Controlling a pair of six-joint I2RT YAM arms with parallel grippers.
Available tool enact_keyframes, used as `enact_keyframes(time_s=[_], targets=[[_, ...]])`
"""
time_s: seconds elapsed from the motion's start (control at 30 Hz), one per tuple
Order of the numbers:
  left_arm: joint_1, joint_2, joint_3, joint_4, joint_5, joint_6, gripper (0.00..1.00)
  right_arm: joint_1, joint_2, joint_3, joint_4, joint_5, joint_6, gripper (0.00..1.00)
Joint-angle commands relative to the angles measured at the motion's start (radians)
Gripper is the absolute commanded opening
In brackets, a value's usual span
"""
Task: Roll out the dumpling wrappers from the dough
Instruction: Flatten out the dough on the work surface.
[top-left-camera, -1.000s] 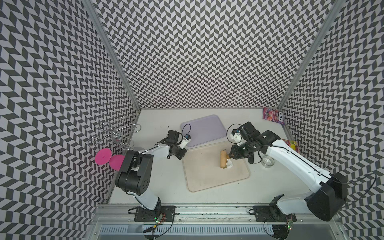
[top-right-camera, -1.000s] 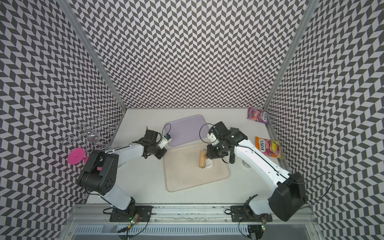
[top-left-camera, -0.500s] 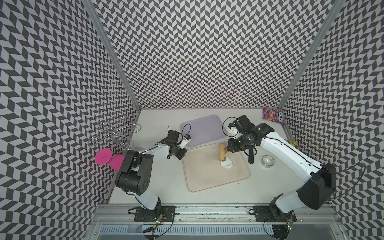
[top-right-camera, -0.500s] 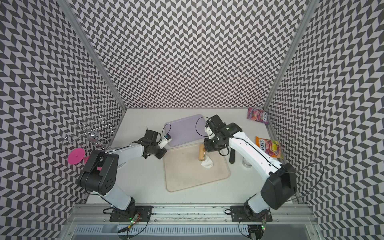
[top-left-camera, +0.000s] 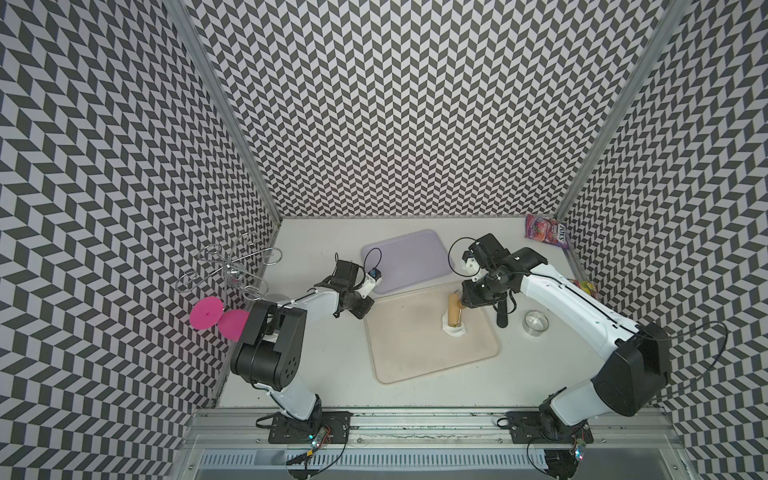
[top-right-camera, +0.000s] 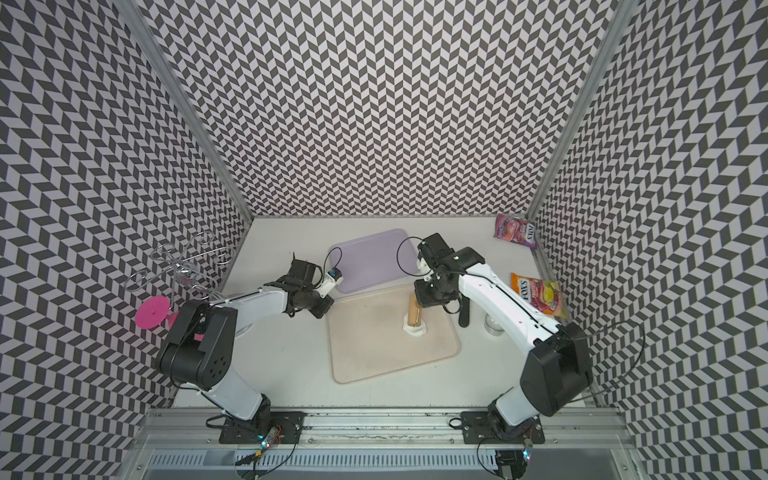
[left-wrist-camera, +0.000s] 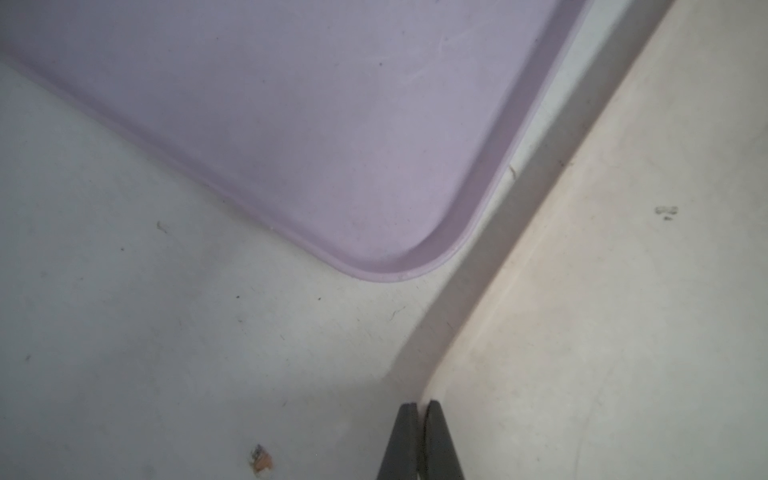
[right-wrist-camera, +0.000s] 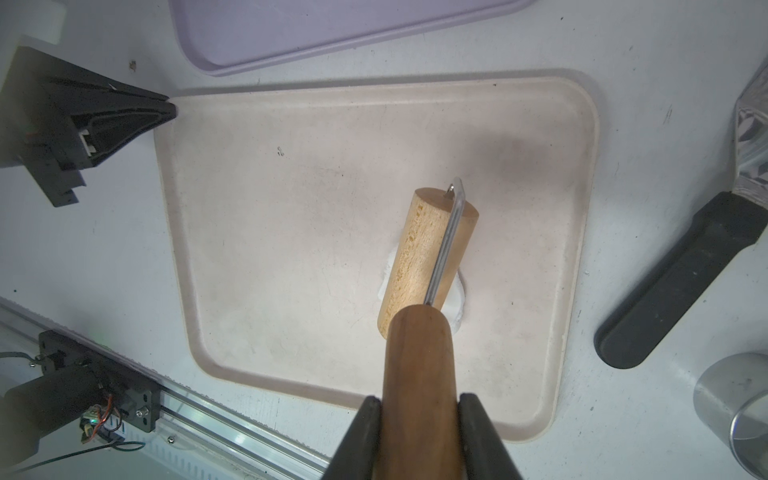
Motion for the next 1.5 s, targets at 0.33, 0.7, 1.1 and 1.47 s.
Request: enact_keyframes(time_s=[0.33, 0.7, 1.1, 1.47], targets=[[0.013, 0.046, -0.048, -0.114, -0.070, 0.008, 0.00, -0.012, 0.031, -0.075, 0.043, 0.029, -0.014, 0.00], [0.014, 0.046, -0.049, -0.113, -0.073, 0.008, 0.00, -0.013, 0.080, -0.176, 0.086, 0.136, 0.019, 0.00], [0.017, 0.045, -0.053, -0.111, -0.072, 0.008, 0.00, 0.011, 0.070, -0.089, 0.187, -0.154, -0.054, 0.00], [0.023, 0.029, -0.062, -0.120, -0.074, 0.013, 0.00, 0.047, -0.034, 0.121, 0.145, -0.228, -0.051, 0.00]])
